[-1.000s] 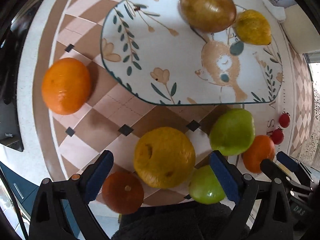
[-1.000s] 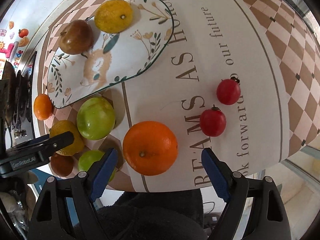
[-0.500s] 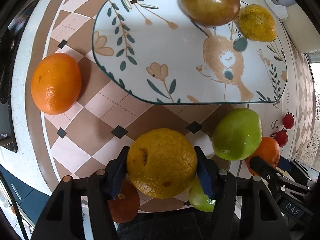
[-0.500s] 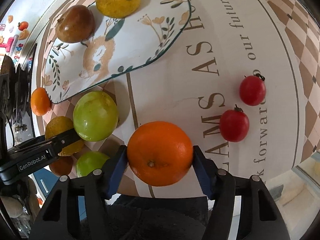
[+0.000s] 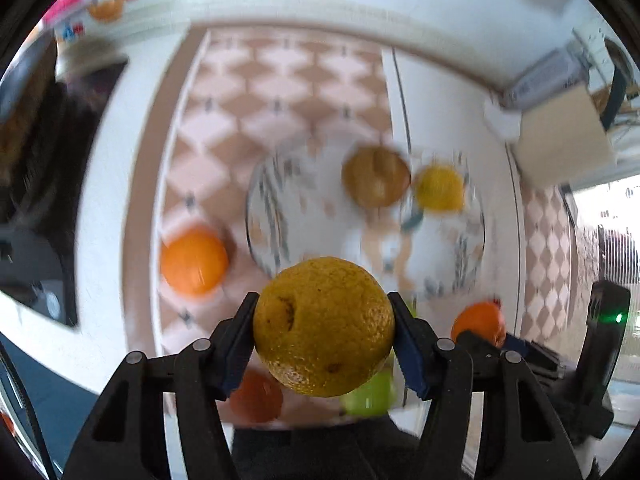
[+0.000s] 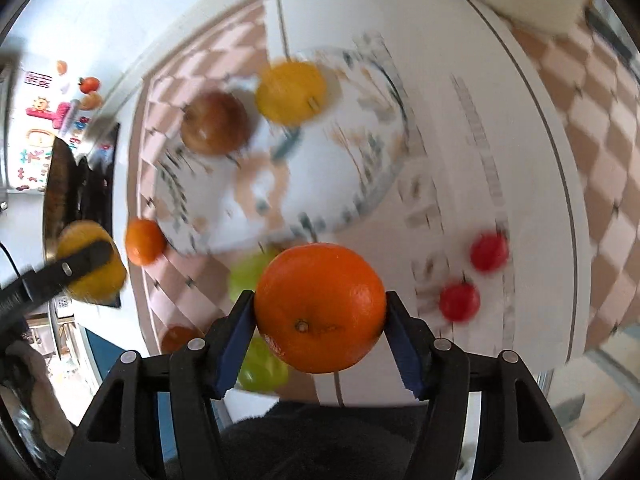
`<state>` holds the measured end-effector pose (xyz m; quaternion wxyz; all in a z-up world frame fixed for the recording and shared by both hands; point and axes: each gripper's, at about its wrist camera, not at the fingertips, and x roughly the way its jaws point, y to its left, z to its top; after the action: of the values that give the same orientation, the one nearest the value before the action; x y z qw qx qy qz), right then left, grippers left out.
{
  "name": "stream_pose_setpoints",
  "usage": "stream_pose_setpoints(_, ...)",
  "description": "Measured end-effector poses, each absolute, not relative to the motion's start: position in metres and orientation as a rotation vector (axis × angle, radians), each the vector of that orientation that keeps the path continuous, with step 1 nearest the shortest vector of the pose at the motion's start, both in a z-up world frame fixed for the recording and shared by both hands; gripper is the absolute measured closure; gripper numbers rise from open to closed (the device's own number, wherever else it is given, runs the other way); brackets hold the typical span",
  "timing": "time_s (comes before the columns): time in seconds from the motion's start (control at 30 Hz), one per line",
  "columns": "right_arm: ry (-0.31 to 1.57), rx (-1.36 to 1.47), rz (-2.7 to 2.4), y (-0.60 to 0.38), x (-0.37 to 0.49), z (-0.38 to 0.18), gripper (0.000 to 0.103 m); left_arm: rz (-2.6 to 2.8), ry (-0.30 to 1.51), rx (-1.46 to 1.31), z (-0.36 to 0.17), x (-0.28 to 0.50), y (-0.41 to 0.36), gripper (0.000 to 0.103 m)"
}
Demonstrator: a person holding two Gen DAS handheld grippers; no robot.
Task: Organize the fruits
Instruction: 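Place the lemon on the plate with the left gripper while the right places the orange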
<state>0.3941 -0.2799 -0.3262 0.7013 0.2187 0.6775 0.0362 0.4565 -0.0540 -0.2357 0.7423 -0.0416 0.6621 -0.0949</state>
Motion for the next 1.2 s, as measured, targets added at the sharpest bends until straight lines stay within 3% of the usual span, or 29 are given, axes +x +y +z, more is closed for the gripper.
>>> stream_pose_setpoints(0.17, 1.491, 0.406, 0.083, -0.269, 0.440, -0.332, 0.038, -0.164, 1.442, -0.029, -0.253, 0.517, -0.055, 0.043)
stream_pose_setpoints(0.4, 1.525, 0.308, 0.084, -0.254, 0.478, -0.356, 0.038, -0.106, 1.578, 0.004, -0.313, 0.570, -0.058, 0.043)
stream_pose_setpoints(0.6, 1.554, 0.280, 0.089, -0.248, 0.489, -0.371, 0.038, -0.100, 1.659, -0.034, -0.343, 0.582, -0.056, 0.043)
stream_pose_setpoints(0.93, 1.570, 0.286, 0.093, -0.248, 0.494, -0.380, 0.037, -0.095, 1.686, -0.022, -0.348, 0.584, -0.057, 0.043)
stream_pose_setpoints(1.0, 1.575, 0.283, 0.089, -0.248, 0.495, -0.381, 0.033, -0.097, 1.687, -0.042, -0.345, 0.584, -0.062, 0.043)
stream_pose_setpoints(1.07, 1.574, 0.267, 0.076, -0.247, 0.497, -0.380, 0.022, -0.095, 1.676, -0.043, -0.342, 0.584, -0.062, 0.042)
stream_pose_setpoints(1.2, 1.579, 0.269, 0.076, -0.250, 0.496, -0.374, 0.018, -0.091, 1.647, -0.041, -0.331, 0.582, -0.061, 0.035)
